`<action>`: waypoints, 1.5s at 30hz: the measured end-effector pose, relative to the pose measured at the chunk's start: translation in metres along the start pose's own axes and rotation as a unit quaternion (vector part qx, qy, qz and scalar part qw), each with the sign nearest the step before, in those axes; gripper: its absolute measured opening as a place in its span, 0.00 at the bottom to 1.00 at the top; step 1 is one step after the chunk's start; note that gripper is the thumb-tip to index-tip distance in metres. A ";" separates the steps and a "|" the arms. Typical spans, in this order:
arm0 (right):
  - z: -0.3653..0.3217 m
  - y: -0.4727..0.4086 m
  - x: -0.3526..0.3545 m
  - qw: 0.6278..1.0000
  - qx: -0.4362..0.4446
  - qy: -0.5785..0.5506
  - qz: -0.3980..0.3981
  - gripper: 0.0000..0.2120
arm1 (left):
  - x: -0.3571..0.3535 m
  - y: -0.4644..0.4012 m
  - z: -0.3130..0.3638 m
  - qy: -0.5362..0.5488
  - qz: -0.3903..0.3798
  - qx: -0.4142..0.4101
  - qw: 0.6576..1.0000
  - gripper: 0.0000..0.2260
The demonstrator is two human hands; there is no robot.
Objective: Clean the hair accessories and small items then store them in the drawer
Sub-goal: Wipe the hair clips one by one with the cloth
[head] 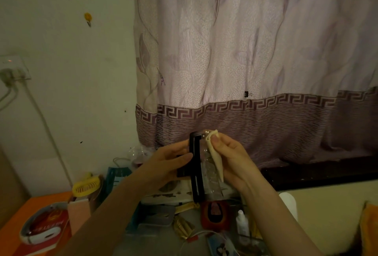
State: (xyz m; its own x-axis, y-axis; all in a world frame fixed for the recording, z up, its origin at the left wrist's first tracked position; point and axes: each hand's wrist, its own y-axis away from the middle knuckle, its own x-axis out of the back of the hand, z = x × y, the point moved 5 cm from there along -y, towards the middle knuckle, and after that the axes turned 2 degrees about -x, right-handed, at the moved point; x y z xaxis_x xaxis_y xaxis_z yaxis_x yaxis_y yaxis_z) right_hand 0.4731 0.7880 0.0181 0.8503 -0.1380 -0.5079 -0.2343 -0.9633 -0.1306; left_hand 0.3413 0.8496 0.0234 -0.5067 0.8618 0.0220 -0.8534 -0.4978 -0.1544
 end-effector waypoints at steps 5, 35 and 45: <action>0.005 0.004 0.001 1.000 -0.009 0.006 0.006 0.21 | 0.000 -0.001 -0.001 0.011 0.038 0.016 0.999 0.16; 0.030 0.022 0.012 0.978 -0.008 0.205 0.027 0.09 | 0.006 0.010 -0.029 -0.088 0.138 0.084 0.983 0.07; 0.048 0.033 0.042 0.938 -0.030 0.341 0.056 0.12 | 0.018 0.023 -0.044 -0.047 0.227 0.068 0.970 0.05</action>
State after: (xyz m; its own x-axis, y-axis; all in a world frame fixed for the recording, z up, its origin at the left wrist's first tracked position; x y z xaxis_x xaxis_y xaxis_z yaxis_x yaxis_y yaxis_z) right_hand 0.4782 0.7615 -0.0478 0.9304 -0.3351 0.1488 -0.3312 -0.9422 -0.0506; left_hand 0.3172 0.8580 -0.0231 -0.8378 0.5411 0.0725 -0.5444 -0.8380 -0.0369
